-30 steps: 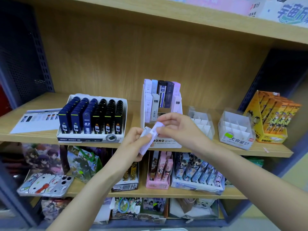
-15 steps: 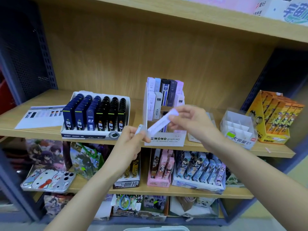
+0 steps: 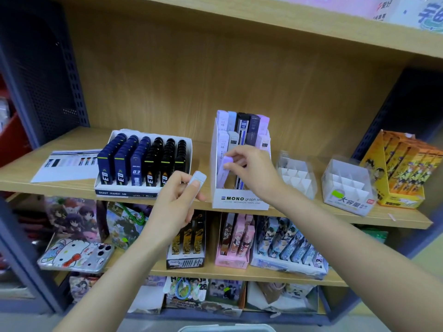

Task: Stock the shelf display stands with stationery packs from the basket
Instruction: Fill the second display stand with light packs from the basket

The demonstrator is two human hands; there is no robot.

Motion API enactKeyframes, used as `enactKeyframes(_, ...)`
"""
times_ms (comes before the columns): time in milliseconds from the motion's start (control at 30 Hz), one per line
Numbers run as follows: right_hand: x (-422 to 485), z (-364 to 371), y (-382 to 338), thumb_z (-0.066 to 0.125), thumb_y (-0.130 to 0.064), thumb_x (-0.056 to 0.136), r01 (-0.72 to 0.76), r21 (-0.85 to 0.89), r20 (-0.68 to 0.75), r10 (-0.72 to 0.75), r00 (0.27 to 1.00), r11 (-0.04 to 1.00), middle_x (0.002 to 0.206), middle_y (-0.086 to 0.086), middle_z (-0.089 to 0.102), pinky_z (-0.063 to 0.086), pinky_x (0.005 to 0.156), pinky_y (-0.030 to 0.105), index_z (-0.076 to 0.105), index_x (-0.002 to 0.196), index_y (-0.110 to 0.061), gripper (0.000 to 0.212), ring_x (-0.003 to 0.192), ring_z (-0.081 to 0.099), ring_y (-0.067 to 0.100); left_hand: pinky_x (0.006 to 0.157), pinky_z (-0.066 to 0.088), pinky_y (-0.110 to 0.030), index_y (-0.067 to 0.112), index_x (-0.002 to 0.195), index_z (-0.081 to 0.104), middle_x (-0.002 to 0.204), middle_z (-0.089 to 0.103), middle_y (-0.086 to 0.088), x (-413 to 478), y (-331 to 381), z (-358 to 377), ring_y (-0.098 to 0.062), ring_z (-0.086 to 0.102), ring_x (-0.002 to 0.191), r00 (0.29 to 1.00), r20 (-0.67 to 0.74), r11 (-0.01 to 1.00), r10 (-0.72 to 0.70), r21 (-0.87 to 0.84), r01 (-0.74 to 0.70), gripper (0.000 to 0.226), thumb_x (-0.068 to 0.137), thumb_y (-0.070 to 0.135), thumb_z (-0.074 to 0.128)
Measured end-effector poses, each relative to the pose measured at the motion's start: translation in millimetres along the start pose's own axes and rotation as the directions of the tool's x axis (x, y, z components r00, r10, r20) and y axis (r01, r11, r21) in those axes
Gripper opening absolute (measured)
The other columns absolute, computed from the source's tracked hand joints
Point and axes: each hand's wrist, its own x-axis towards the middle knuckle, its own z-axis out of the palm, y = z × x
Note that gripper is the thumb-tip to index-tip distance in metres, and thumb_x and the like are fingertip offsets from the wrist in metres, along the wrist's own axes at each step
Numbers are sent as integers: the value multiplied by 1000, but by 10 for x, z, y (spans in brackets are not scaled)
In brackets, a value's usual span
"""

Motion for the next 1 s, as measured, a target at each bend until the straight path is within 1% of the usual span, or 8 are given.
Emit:
enactKeyframes(233, 20, 127, 16, 64, -11, 89, 79, -133, 0, -80, 997, 988, 101, -6, 48, 49, 82, 29, 61, 108, -12, 19, 78, 57, 12, 35, 20, -20, 9, 84, 38, 61, 63, 3, 5, -91, -17, -10, 32, 36, 992, 9, 978, -129, -165, 128, 20, 101, 9, 29)
enactKeyframes(367, -42, 153, -24, 59, -14, 92, 96, -197, -42, -106, 994, 976, 106, -6, 50, 50, 75, 33, 56, 107, -15, 16, 78, 59, 12, 42, 32, -23, 12, 84, 40, 72, 63, -1, -10, -125, -35, -12, 38, 46, 996, -2, 988, -92, -122, 91, 20, 101, 8, 32)
enactKeyframes(500, -212, 158, -194, 50, -17, 97, 61, 72, -62, -56, 996, 996, 92, -10, 54, 51, 73, 28, 60, 101, -18, 10, 73, 58, 6, 56, 39, -16, 19, 91, 49, 86, 63, 2, -83, -121, -66, 0, 45, 54, 1000, -18, 1000, -2, -26, 2, 8, 97, 15, 47)
enactKeyframes(633, -513, 105, -369, 47, -15, 98, -81, 346, 198, 12, 980, 935, 95, 2, 60, 58, 71, 27, 61, 106, -14, 16, 77, 64, 12, 60, 41, -16, 21, 91, 58, 85, 62, 6, -112, -163, -101, 2, 50, 64, 992, 43, 993, 117, 17, -118, 8, 94, 15, 54)
enactKeyframes(700, -620, 62, -362, 53, -13, 95, -155, 450, 244, 46, 969, 880, 94, 2, 62, 57, 75, 26, 62, 103, -15, 12, 78, 66, 12, 68, 44, -16, 21, 91, 61, 85, 63, 10, -133, -188, -114, 0, 56, 76, 985, 92, 986, 148, 64, -154, 6, 92, 16, 58)
enactKeyframes(767, -696, 18, -310, 64, -12, 89, -203, 462, 257, 89, 962, 863, 92, -6, 63, 53, 76, 21, 63, 97, -22, 13, 76, 67, 8, 78, 46, -18, 22, 92, 63, 91, 65, 10, -155, -193, -113, -6, 60, 88, 975, 124, 971, 183, 130, -199, 5, 90, 18, 60)
enactKeyframes(867, -770, -46, -236, 73, -13, 81, -168, 371, 206, 96, 974, 913, 78, -17, 66, 48, 72, 15, 66, 88, -27, 17, 72, 65, 2, 72, 43, -13, 26, 89, 65, 87, 65, 13, -176, -133, -62, -2, 58, 83, 964, 148, 952, 222, 179, -247, 6, 89, 23, 60)
enactKeyframes(1000, -719, -187, -215, 65, -11, 87, -122, 443, 115, 78, 990, 888, 76, -5, 69, 56, 69, 22, 66, 86, -17, 6, 71, 67, 9, 67, 40, -13, 26, 85, 65, 81, 64, 9, -63, -7, 70, -5, 55, 76, 955, 177, 941, 240, 200, -273, 8, 90, 28, 58)
